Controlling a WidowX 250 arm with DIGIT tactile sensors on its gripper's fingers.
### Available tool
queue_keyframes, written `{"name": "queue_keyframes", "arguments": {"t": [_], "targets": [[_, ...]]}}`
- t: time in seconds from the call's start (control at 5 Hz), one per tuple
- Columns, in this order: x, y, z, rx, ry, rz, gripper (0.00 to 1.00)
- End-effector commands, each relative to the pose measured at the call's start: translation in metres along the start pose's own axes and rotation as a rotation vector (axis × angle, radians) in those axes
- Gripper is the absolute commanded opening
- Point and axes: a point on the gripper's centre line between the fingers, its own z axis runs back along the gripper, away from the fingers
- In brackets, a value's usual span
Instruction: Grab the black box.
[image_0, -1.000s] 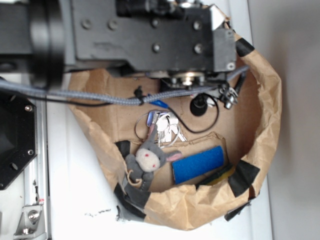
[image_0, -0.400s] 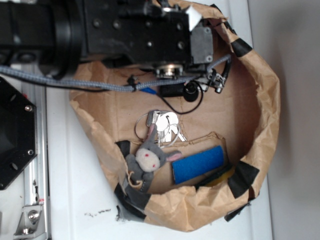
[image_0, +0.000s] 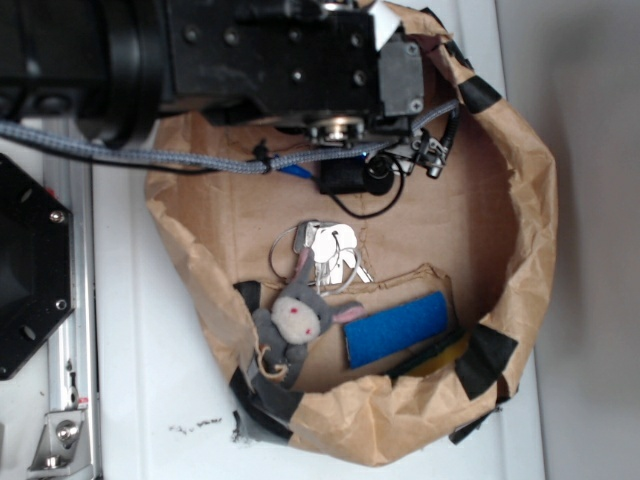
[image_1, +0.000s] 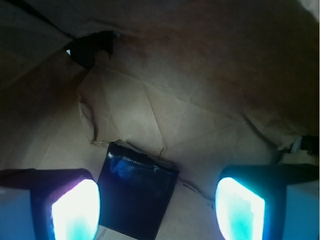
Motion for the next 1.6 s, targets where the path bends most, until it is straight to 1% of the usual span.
{"name": "queue_keyframes", "arguments": {"t": [0.0,0.2,0.4,0.6,0.8,1.0,1.4], "targets": [[0.006,0.002,-0.005,-0.024,-0.07,0.009,1.0],[0.002,-0.007,-0.015,-0.004,-0.079,0.008,1.0],[-0.003,-0.012,-0.019,0.0,-0.06,-0.009,1.0],[-0.013,-0.016,-0.016,-0.015,-0.033,-0.025,1.0],[-0.025,-0.015,-0.015,-0.031,-0.03,-0.059,1.0],[-0.038,-0.013,-0.009,-0.064,-0.028,-0.091,1.0],[-0.049,-0.008,-0.003,-0.093,-0.029,-0.135,1.0]]}}
